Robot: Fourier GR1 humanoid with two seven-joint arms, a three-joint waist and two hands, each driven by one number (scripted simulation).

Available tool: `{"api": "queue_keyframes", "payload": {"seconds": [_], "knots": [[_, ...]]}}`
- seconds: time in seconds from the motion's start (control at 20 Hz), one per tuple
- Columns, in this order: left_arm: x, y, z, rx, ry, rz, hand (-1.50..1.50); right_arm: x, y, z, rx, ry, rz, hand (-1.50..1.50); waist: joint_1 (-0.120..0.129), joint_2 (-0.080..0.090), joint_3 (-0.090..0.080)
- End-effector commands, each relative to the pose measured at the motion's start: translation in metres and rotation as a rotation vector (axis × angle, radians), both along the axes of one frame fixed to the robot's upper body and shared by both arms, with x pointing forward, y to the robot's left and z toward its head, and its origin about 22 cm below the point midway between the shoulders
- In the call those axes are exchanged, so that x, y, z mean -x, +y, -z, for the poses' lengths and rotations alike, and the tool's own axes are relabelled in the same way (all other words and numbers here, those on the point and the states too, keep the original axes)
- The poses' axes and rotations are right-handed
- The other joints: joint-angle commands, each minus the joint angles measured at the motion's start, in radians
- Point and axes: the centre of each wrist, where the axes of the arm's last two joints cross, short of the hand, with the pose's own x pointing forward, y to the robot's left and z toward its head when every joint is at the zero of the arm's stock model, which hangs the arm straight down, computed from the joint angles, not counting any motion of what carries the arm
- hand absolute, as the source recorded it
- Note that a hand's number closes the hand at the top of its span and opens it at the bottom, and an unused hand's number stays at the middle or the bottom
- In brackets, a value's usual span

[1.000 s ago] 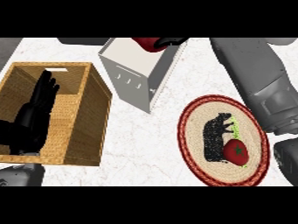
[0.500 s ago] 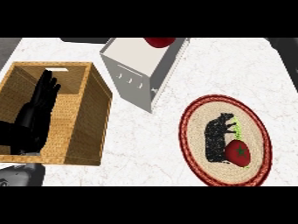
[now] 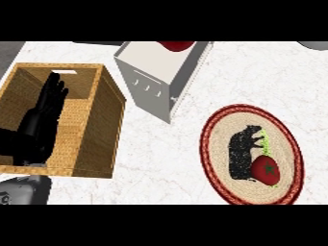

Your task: Pick the pear from the placemat and place it in the tiered shelf

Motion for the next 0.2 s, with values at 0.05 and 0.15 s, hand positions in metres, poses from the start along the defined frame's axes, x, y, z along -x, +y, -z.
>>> {"api": "queue_keyframes", "payload": {"seconds": [0.05,0.15], "knots": [[-0.005,0.000,-0.007,-0.004,-0.015,0.015,0.00,0.010,-0.030,0.003,0.003,-0.009,-0.016,-1.50,0.012,0.005,0.001],[-0.006,-0.005,-0.007,0.001,-0.009,0.023,0.00,0.012,-0.037,-0.006,-0.021,-0.008,-0.015,-1.50,0.016,0.007,0.001]]}}
